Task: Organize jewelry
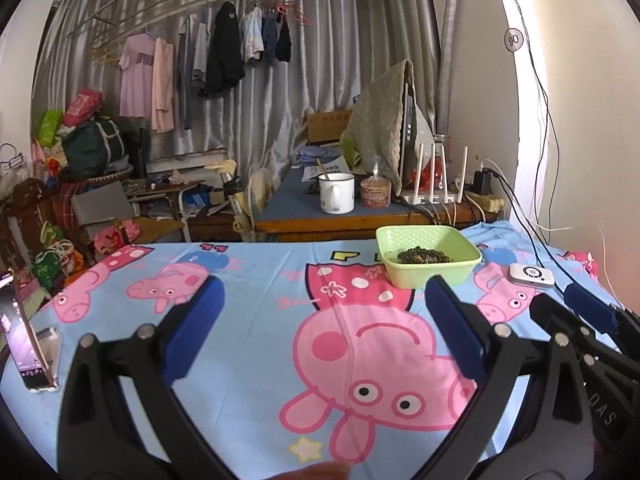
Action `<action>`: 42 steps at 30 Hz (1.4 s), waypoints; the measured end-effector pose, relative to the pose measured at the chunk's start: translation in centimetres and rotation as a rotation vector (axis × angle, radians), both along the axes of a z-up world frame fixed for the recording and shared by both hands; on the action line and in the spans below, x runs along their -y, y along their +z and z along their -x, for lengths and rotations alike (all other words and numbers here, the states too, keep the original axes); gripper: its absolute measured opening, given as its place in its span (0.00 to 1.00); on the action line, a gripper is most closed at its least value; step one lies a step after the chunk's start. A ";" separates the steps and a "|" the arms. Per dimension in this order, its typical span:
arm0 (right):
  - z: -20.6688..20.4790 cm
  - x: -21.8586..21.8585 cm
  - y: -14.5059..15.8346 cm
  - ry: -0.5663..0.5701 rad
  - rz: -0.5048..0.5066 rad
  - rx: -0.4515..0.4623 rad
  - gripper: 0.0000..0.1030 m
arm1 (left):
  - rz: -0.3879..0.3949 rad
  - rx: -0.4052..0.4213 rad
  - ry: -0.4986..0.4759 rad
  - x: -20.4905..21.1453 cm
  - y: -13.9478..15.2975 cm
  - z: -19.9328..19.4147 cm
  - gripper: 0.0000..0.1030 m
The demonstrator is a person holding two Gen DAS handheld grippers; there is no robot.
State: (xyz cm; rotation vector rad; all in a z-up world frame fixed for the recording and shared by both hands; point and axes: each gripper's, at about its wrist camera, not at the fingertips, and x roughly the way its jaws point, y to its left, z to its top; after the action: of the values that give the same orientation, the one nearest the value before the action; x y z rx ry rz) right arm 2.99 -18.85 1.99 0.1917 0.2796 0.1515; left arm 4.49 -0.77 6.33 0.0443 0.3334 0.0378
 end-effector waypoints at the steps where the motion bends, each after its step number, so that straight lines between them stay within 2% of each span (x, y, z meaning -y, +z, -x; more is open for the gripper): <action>1: 0.0 0.0 0.0 0.000 0.001 0.000 0.17 | 0.000 0.001 0.000 0.0 0.0 0.1 0.94; 35: 0.2 -0.2 0.5 0.003 0.002 0.010 0.17 | -0.010 0.028 0.005 0.0 0.6 0.6 0.94; 42: 0.1 -0.1 0.5 0.003 0.001 0.009 0.17 | -0.011 0.033 -0.019 0.3 0.7 0.5 0.94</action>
State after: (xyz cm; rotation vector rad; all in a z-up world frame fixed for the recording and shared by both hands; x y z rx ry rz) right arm 2.86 -18.71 2.50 0.1897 0.2712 0.1550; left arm 4.03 -1.11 7.08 0.0572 0.3001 0.0217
